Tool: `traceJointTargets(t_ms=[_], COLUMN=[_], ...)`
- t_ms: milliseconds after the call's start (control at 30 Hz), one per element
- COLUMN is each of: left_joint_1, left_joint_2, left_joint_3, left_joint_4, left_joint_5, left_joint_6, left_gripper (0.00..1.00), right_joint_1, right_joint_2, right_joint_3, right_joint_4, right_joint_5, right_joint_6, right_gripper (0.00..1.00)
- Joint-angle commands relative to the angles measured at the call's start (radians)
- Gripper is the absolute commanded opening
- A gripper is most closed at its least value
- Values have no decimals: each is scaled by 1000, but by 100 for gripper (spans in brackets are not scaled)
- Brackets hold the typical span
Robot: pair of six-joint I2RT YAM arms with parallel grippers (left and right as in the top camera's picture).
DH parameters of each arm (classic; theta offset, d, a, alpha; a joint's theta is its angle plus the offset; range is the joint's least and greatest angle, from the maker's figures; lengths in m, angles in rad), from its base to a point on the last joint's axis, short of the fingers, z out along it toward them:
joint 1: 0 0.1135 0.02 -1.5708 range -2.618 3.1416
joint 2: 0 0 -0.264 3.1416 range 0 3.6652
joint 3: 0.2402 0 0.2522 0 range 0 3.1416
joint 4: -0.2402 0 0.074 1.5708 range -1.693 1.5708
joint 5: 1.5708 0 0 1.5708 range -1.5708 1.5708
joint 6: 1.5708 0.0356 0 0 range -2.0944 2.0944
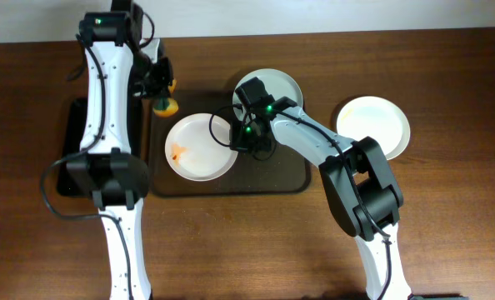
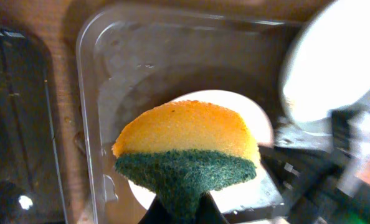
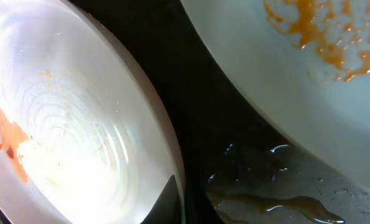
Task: Clean dirty plates on tray and stack at the side
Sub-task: 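Bring the sponge back and scrub the plate with the left gripper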
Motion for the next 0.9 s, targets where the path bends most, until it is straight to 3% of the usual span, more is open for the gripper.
traceJointTargets(t_ms=[0, 367, 500, 633, 867], left_joint_1=[-41, -55, -55, -58, -59], left_joint_2=[-199, -404, -409, -409, -409], left_joint_3=[7, -33, -182, -304, -614], left_joint_4=[-2, -2, -2, 8, 177], left_joint_5=[-41, -68, -91, -209, -251], left_joint_6=[-9, -9, -22, -92, -168], left_gripper=[1, 1, 1, 1, 1], right_joint_1=[5, 5, 5, 5, 5], right_joint_2=[21, 21, 21, 21, 21], right_joint_3=[6, 6, 6, 6, 6], right_joint_4=[-4, -6, -7, -7, -7], right_joint_5=[10, 9, 9, 9, 9], right_joint_6=[5, 5, 5, 5, 9], right_gripper=[4, 4, 4, 4, 4])
